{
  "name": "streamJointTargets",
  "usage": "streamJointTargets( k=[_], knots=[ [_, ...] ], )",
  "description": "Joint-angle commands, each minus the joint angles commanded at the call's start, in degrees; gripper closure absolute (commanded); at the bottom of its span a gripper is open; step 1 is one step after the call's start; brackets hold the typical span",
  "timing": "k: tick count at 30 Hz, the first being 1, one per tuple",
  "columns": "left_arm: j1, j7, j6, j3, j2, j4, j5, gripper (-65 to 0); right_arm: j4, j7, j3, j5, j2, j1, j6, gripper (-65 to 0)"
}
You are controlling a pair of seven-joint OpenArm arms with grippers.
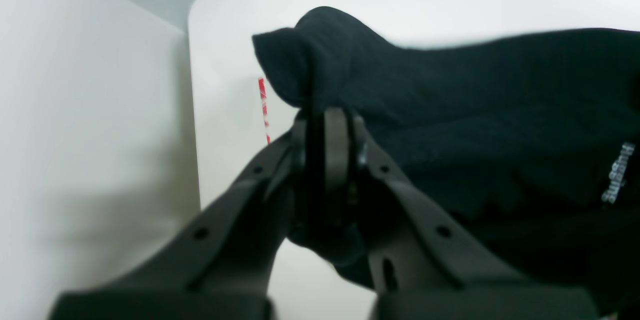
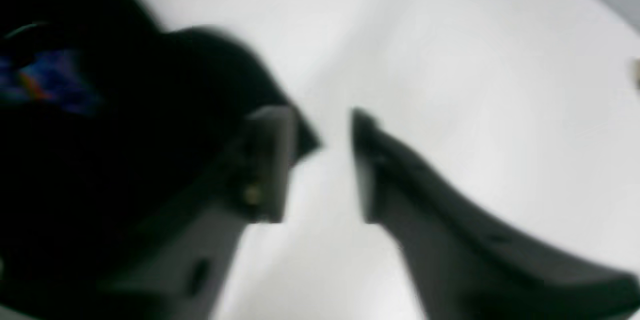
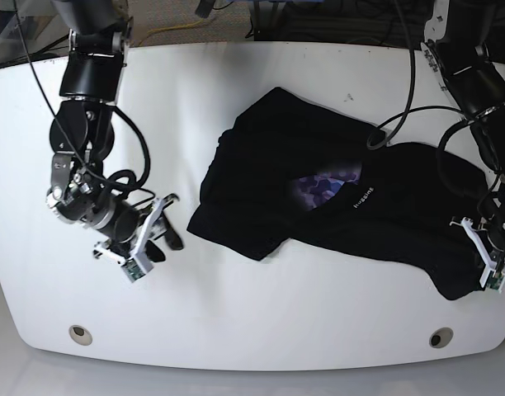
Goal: Fold the T-shirt properly
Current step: 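Lift the shirt with both grippers and shake it out above the table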
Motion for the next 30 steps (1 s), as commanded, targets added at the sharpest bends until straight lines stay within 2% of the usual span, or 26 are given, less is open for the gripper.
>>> streamJointTargets(
  k=[3, 4, 8, 11, 17, 21, 24, 28, 30],
  knots=[
    [2.81, 0.00, 0.00, -1.85, 0.09, 1.76, 0.00, 0.0, -3.16, 0.26, 0.35, -0.09, -2.29, -1.14, -0.44, -51.8],
    [3.69, 0.00, 0.00, -2.20, 0.09, 2.11, 0.00, 0.0, -4.40, 0.44, 1.05, -0.09, -2.64, -1.23, -0.44, -52.3],
    [6.42, 0.00, 0.00, -3.25, 0.09, 2.81, 0.00, 0.0, -11.16, 2.37, 5.54, -0.09, -4.92, -1.05, -0.53, -52.3],
    [7.74, 0.00, 0.00, -4.75, 0.09, 2.81, 0.00, 0.0, -17.14, 3.08, 7.74, -0.09, -5.19, -0.35, -0.53, -52.3],
    [9.58, 0.00, 0.00, -6.86, 0.00, 2.81, 0.00, 0.0, -23.12, 2.73, 7.82, 0.44, -5.71, 0.00, -0.53, -52.3],
    [10.29, 0.00, 0.00, -8.44, 0.00, 2.81, 0.00, 0.0, -23.30, 2.90, 7.56, -0.09, -8.09, -1.32, -0.53, -52.3],
    [10.99, 0.00, 0.00, -8.53, -0.18, 2.73, 0.00, 0.0, -25.58, 2.99, 7.56, -0.09, -8.62, -1.32, -0.53, -52.2],
    [11.87, 0.00, 0.00, -8.88, -0.18, 2.81, 0.00, 0.0, -27.96, 3.16, 7.56, -0.09, -10.11, -1.14, -0.53, -47.6],
    [11.87, 0.00, 0.00, -9.67, -0.09, 2.81, 0.00, 0.0, -28.92, 3.25, 7.56, -0.09, -10.46, -1.05, -0.53, -43.1]
  ],
)
